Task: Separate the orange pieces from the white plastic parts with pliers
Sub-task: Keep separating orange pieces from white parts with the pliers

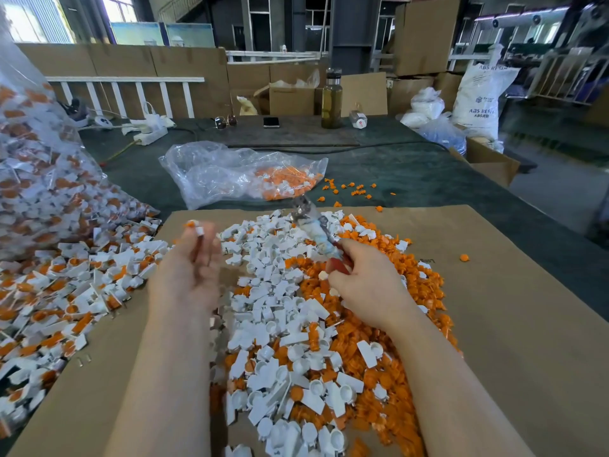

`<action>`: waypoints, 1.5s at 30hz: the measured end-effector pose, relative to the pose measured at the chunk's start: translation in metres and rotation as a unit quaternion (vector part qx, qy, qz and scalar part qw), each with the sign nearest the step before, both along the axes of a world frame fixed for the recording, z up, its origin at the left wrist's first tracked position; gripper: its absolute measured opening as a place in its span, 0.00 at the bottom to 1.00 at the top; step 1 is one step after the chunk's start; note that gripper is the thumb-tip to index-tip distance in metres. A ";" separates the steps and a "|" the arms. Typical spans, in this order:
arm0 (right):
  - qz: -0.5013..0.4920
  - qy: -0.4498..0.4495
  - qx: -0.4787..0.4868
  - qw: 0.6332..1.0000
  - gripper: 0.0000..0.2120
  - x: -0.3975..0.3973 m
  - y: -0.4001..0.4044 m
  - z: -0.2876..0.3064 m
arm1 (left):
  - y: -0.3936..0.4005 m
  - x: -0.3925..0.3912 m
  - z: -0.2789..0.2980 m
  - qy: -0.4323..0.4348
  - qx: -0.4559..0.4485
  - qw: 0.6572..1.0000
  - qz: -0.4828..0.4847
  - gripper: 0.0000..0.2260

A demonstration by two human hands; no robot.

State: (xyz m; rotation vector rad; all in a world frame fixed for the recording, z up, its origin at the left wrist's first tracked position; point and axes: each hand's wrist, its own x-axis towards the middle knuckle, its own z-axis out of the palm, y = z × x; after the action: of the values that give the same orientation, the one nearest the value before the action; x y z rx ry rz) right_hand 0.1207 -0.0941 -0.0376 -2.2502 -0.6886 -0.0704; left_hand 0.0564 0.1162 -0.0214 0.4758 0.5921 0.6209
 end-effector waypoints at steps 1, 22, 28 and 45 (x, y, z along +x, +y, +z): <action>-0.013 -0.002 0.007 1.000 0.05 0.001 -0.001 0.000 | 0.007 -0.002 -0.001 -0.018 -0.041 0.999 0.023 0.10; -0.078 -0.004 0.033 0.996 0.11 0.008 -0.004 -0.002 | -0.041 0.003 0.000 0.208 0.521 0.816 -0.140 0.05; -0.079 -0.009 0.015 0.997 0.09 0.007 -0.003 -0.003 | -0.068 0.020 -0.017 0.305 0.775 0.518 -0.197 0.02; -0.065 -0.027 0.035 0.997 0.11 0.004 0.000 -0.003 | -0.073 0.019 -0.013 0.189 0.678 0.685 -0.188 0.10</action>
State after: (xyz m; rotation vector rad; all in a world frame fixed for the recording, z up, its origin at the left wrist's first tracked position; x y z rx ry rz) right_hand 0.1251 -0.0941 -0.0407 -2.2308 -0.5584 -0.2170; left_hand 0.0756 0.0429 -0.0342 2.1356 0.2878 0.4648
